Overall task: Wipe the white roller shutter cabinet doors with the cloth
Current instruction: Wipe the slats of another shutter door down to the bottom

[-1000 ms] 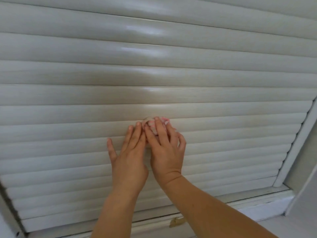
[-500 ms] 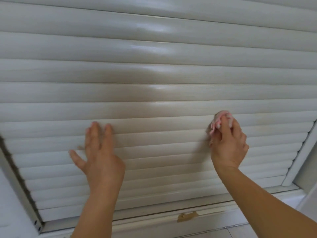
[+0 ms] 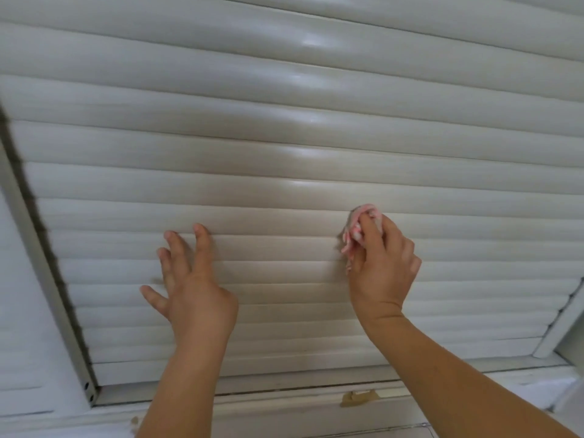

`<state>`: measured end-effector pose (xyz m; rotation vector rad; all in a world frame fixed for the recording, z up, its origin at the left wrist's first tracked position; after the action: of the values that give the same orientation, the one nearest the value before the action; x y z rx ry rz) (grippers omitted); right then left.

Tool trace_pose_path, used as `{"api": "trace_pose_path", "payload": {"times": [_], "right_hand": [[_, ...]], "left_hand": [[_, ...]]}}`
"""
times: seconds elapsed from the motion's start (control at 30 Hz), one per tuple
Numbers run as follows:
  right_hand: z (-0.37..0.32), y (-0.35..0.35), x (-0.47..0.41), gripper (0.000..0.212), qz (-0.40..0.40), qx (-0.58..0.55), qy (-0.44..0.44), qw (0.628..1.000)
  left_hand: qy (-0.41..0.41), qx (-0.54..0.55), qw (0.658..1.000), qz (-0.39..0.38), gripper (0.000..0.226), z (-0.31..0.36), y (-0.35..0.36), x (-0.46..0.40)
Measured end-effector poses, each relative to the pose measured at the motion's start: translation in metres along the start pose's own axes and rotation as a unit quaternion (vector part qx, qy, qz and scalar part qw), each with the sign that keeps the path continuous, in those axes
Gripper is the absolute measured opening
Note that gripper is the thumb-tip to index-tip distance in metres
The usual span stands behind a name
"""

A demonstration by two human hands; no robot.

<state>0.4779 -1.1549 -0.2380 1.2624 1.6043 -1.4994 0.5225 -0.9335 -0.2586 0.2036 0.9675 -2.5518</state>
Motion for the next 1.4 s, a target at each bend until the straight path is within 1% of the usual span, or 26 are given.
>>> {"api": "trace_pose_path", "payload": {"times": [0.1, 0.17, 0.2, 0.27, 0.33, 0.37, 0.4, 0.47, 0.5, 0.57, 0.6, 0.67, 0.77, 0.83, 0.87, 0.97, 1.07, 1.13, 1.2, 1.23, 1.27, 1.3, 1.33, 1.4], "right_hand": [[-0.03, 0.003, -0.001, 0.056, 0.001, -0.015, -0.073, 0.997], [-0.048, 0.0, -0.002, 0.048, -0.013, -0.061, -0.125, 0.99], [-0.049, -0.001, -0.003, 0.045, -0.029, -0.117, -0.124, 0.985], [-0.031, -0.004, -0.004, 0.047, -0.031, -0.239, -0.051, 0.969], [0.012, -0.009, -0.006, 0.046, 0.036, -0.282, 0.07, 0.956], [0.035, -0.015, -0.009, 0.044, 0.077, -0.276, 0.139, 0.948], [0.053, -0.021, -0.011, 0.042, 0.1, -0.262, 0.203, 0.938], [0.071, -0.03, -0.012, 0.037, 0.091, -0.207, 0.292, 0.929], [0.073, -0.03, -0.011, 0.038, 0.072, -0.197, 0.317, 0.925], [0.061, -0.021, -0.005, 0.038, 0.049, -0.203, 0.331, 0.92], [0.052, -0.016, -0.001, 0.037, 0.046, -0.207, 0.326, 0.921], [0.027, -0.003, 0.009, 0.038, 0.035, -0.177, 0.309, 0.934], [-0.006, 0.011, 0.023, 0.046, 0.015, -0.123, 0.282, 0.951], [-0.031, 0.019, 0.03, 0.047, 0.014, -0.119, 0.254, 0.96], [-0.043, 0.022, 0.033, 0.046, 0.016, -0.118, 0.233, 0.965], [-0.078, 0.029, 0.034, 0.038, 0.03, -0.1, 0.116, 0.988], [-0.109, 0.034, 0.037, 0.042, 0.0, -0.104, 0.03, 0.994], [-0.124, 0.037, 0.041, 0.039, -0.016, -0.106, -0.011, 0.994], [-0.135, 0.038, 0.041, 0.037, -0.037, -0.118, -0.055, 0.991], [-0.139, 0.037, 0.039, 0.038, -0.051, -0.141, -0.083, 0.985], [-0.14, 0.035, 0.037, 0.04, -0.067, -0.178, -0.102, 0.976], [-0.14, 0.032, 0.033, 0.041, -0.087, -0.232, -0.103, 0.963], [-0.137, 0.025, 0.029, 0.041, -0.103, -0.29, -0.081, 0.948], [-0.125, 0.009, 0.023, 0.032, -0.133, -0.388, 0.015, 0.912]], "left_hand": [[0.002, 0.004, 1.0, 0.0, 0.107, 0.0, 0.002, 0.001], [0.004, 0.008, 1.0, 0.001, 0.107, 0.001, 0.002, 0.002], [0.005, 0.007, 1.0, 0.001, 0.108, 0.001, 0.002, 0.002], [0.007, 0.002, 1.0, 0.0, 0.108, -0.001, 0.001, 0.003], [0.014, 0.003, 1.0, -0.001, 0.107, -0.004, 0.0, 0.004], [0.019, 0.007, 1.0, 0.0, 0.106, -0.005, 0.0, 0.004], [0.023, 0.01, 1.0, 0.001, 0.105, -0.006, 0.0, 0.004], [0.029, 0.019, 0.999, 0.005, 0.103, -0.009, 0.002, 0.003], [0.032, 0.02, 0.999, 0.01, 0.101, -0.01, 0.002, 0.003], [0.042, 0.016, 0.999, 0.015, 0.099, -0.012, 0.003, 0.002], [0.048, 0.014, 0.999, 0.017, 0.098, -0.013, 0.003, 0.002], [0.063, 0.013, 0.998, 0.019, 0.098, -0.015, 0.003, 0.0], [0.084, 0.014, 0.996, 0.024, 0.097, -0.016, 0.002, -0.001], [0.096, 0.022, 0.995, 0.029, 0.096, -0.018, 0.002, -0.003], [0.101, 0.023, 0.994, 0.033, 0.095, -0.019, 0.002, -0.003], [0.12, 0.031, 0.991, 0.048, 0.094, -0.022, 0.003, -0.006], [0.136, 0.026, 0.989, 0.043, 0.092, -0.026, 0.005, -0.011], [0.14, 0.023, 0.989, 0.035, 0.09, -0.027, 0.003, -0.013], [0.139, 0.024, 0.99, 0.032, 0.089, -0.029, 0.001, -0.014], [0.137, 0.028, 0.99, 0.031, 0.088, -0.03, 0.0, -0.014], [0.135, 0.036, 0.99, 0.029, 0.087, -0.03, -0.002, -0.014], [0.131, 0.044, 0.99, 0.028, 0.086, -0.031, -0.003, -0.013], [0.125, 0.049, 0.991, 0.028, 0.085, -0.031, -0.003, -0.012], [0.113, 0.043, 0.992, 0.031, 0.089, -0.031, -0.003, -0.01]]}}
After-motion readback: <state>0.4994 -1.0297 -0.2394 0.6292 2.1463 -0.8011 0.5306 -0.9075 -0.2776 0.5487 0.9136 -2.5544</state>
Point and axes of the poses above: each hand's wrist, its own x-axis away from the middle knuckle, its own y-axis out of the palm, z = x × y, the point moved 3 cm from there along -x, towards the middle knuckle, and after that the axes turned 10 degrees about -y, right-handed, at the moved point
